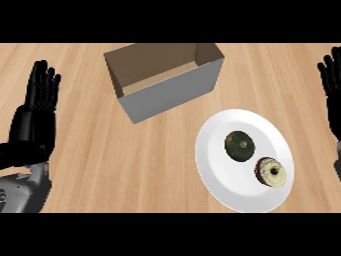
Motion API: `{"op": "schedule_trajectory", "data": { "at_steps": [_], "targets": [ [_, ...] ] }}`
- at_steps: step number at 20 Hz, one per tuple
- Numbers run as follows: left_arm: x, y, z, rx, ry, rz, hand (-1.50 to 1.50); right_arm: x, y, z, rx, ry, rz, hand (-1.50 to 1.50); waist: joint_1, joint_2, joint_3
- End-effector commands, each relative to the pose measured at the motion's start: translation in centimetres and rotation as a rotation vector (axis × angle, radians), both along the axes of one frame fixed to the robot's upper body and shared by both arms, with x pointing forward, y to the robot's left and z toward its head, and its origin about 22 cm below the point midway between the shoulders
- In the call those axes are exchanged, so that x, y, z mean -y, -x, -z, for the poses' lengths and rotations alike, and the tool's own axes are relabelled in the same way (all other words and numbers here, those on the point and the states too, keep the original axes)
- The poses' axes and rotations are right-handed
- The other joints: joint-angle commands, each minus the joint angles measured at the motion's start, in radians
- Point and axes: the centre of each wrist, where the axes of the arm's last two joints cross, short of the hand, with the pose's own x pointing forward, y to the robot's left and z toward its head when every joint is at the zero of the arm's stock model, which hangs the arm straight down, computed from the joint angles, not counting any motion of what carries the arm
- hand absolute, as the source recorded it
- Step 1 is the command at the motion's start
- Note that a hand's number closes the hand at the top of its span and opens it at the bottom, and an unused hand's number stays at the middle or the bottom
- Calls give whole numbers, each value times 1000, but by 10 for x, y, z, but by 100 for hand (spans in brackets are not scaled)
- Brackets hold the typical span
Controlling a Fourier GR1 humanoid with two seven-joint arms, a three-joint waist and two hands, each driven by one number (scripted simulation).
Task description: Pick the squash from the plate and place it in the cardboard box
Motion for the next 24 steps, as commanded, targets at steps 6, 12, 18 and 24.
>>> {"op": "schedule_trajectory", "data": {
  "at_steps": [6,12,18,24],
  "targets": [
    [24,4,40,-262,-240,297,0,-89,55,97,-314,32,131,-150,-61,-22,-4],
    [19,13,44,-308,-215,334,0,-10,96,136,-249,751,255,-150,-62,-28,-15],
    [15,12,43,-360,-218,350,0,-25,106,124,-149,955,287,-150,-58,-45,-18],
    [23,13,45,-356,-214,343,0,-53,125,94,-325,1022,198,-150,-70,-48,-17]
  ]
}}
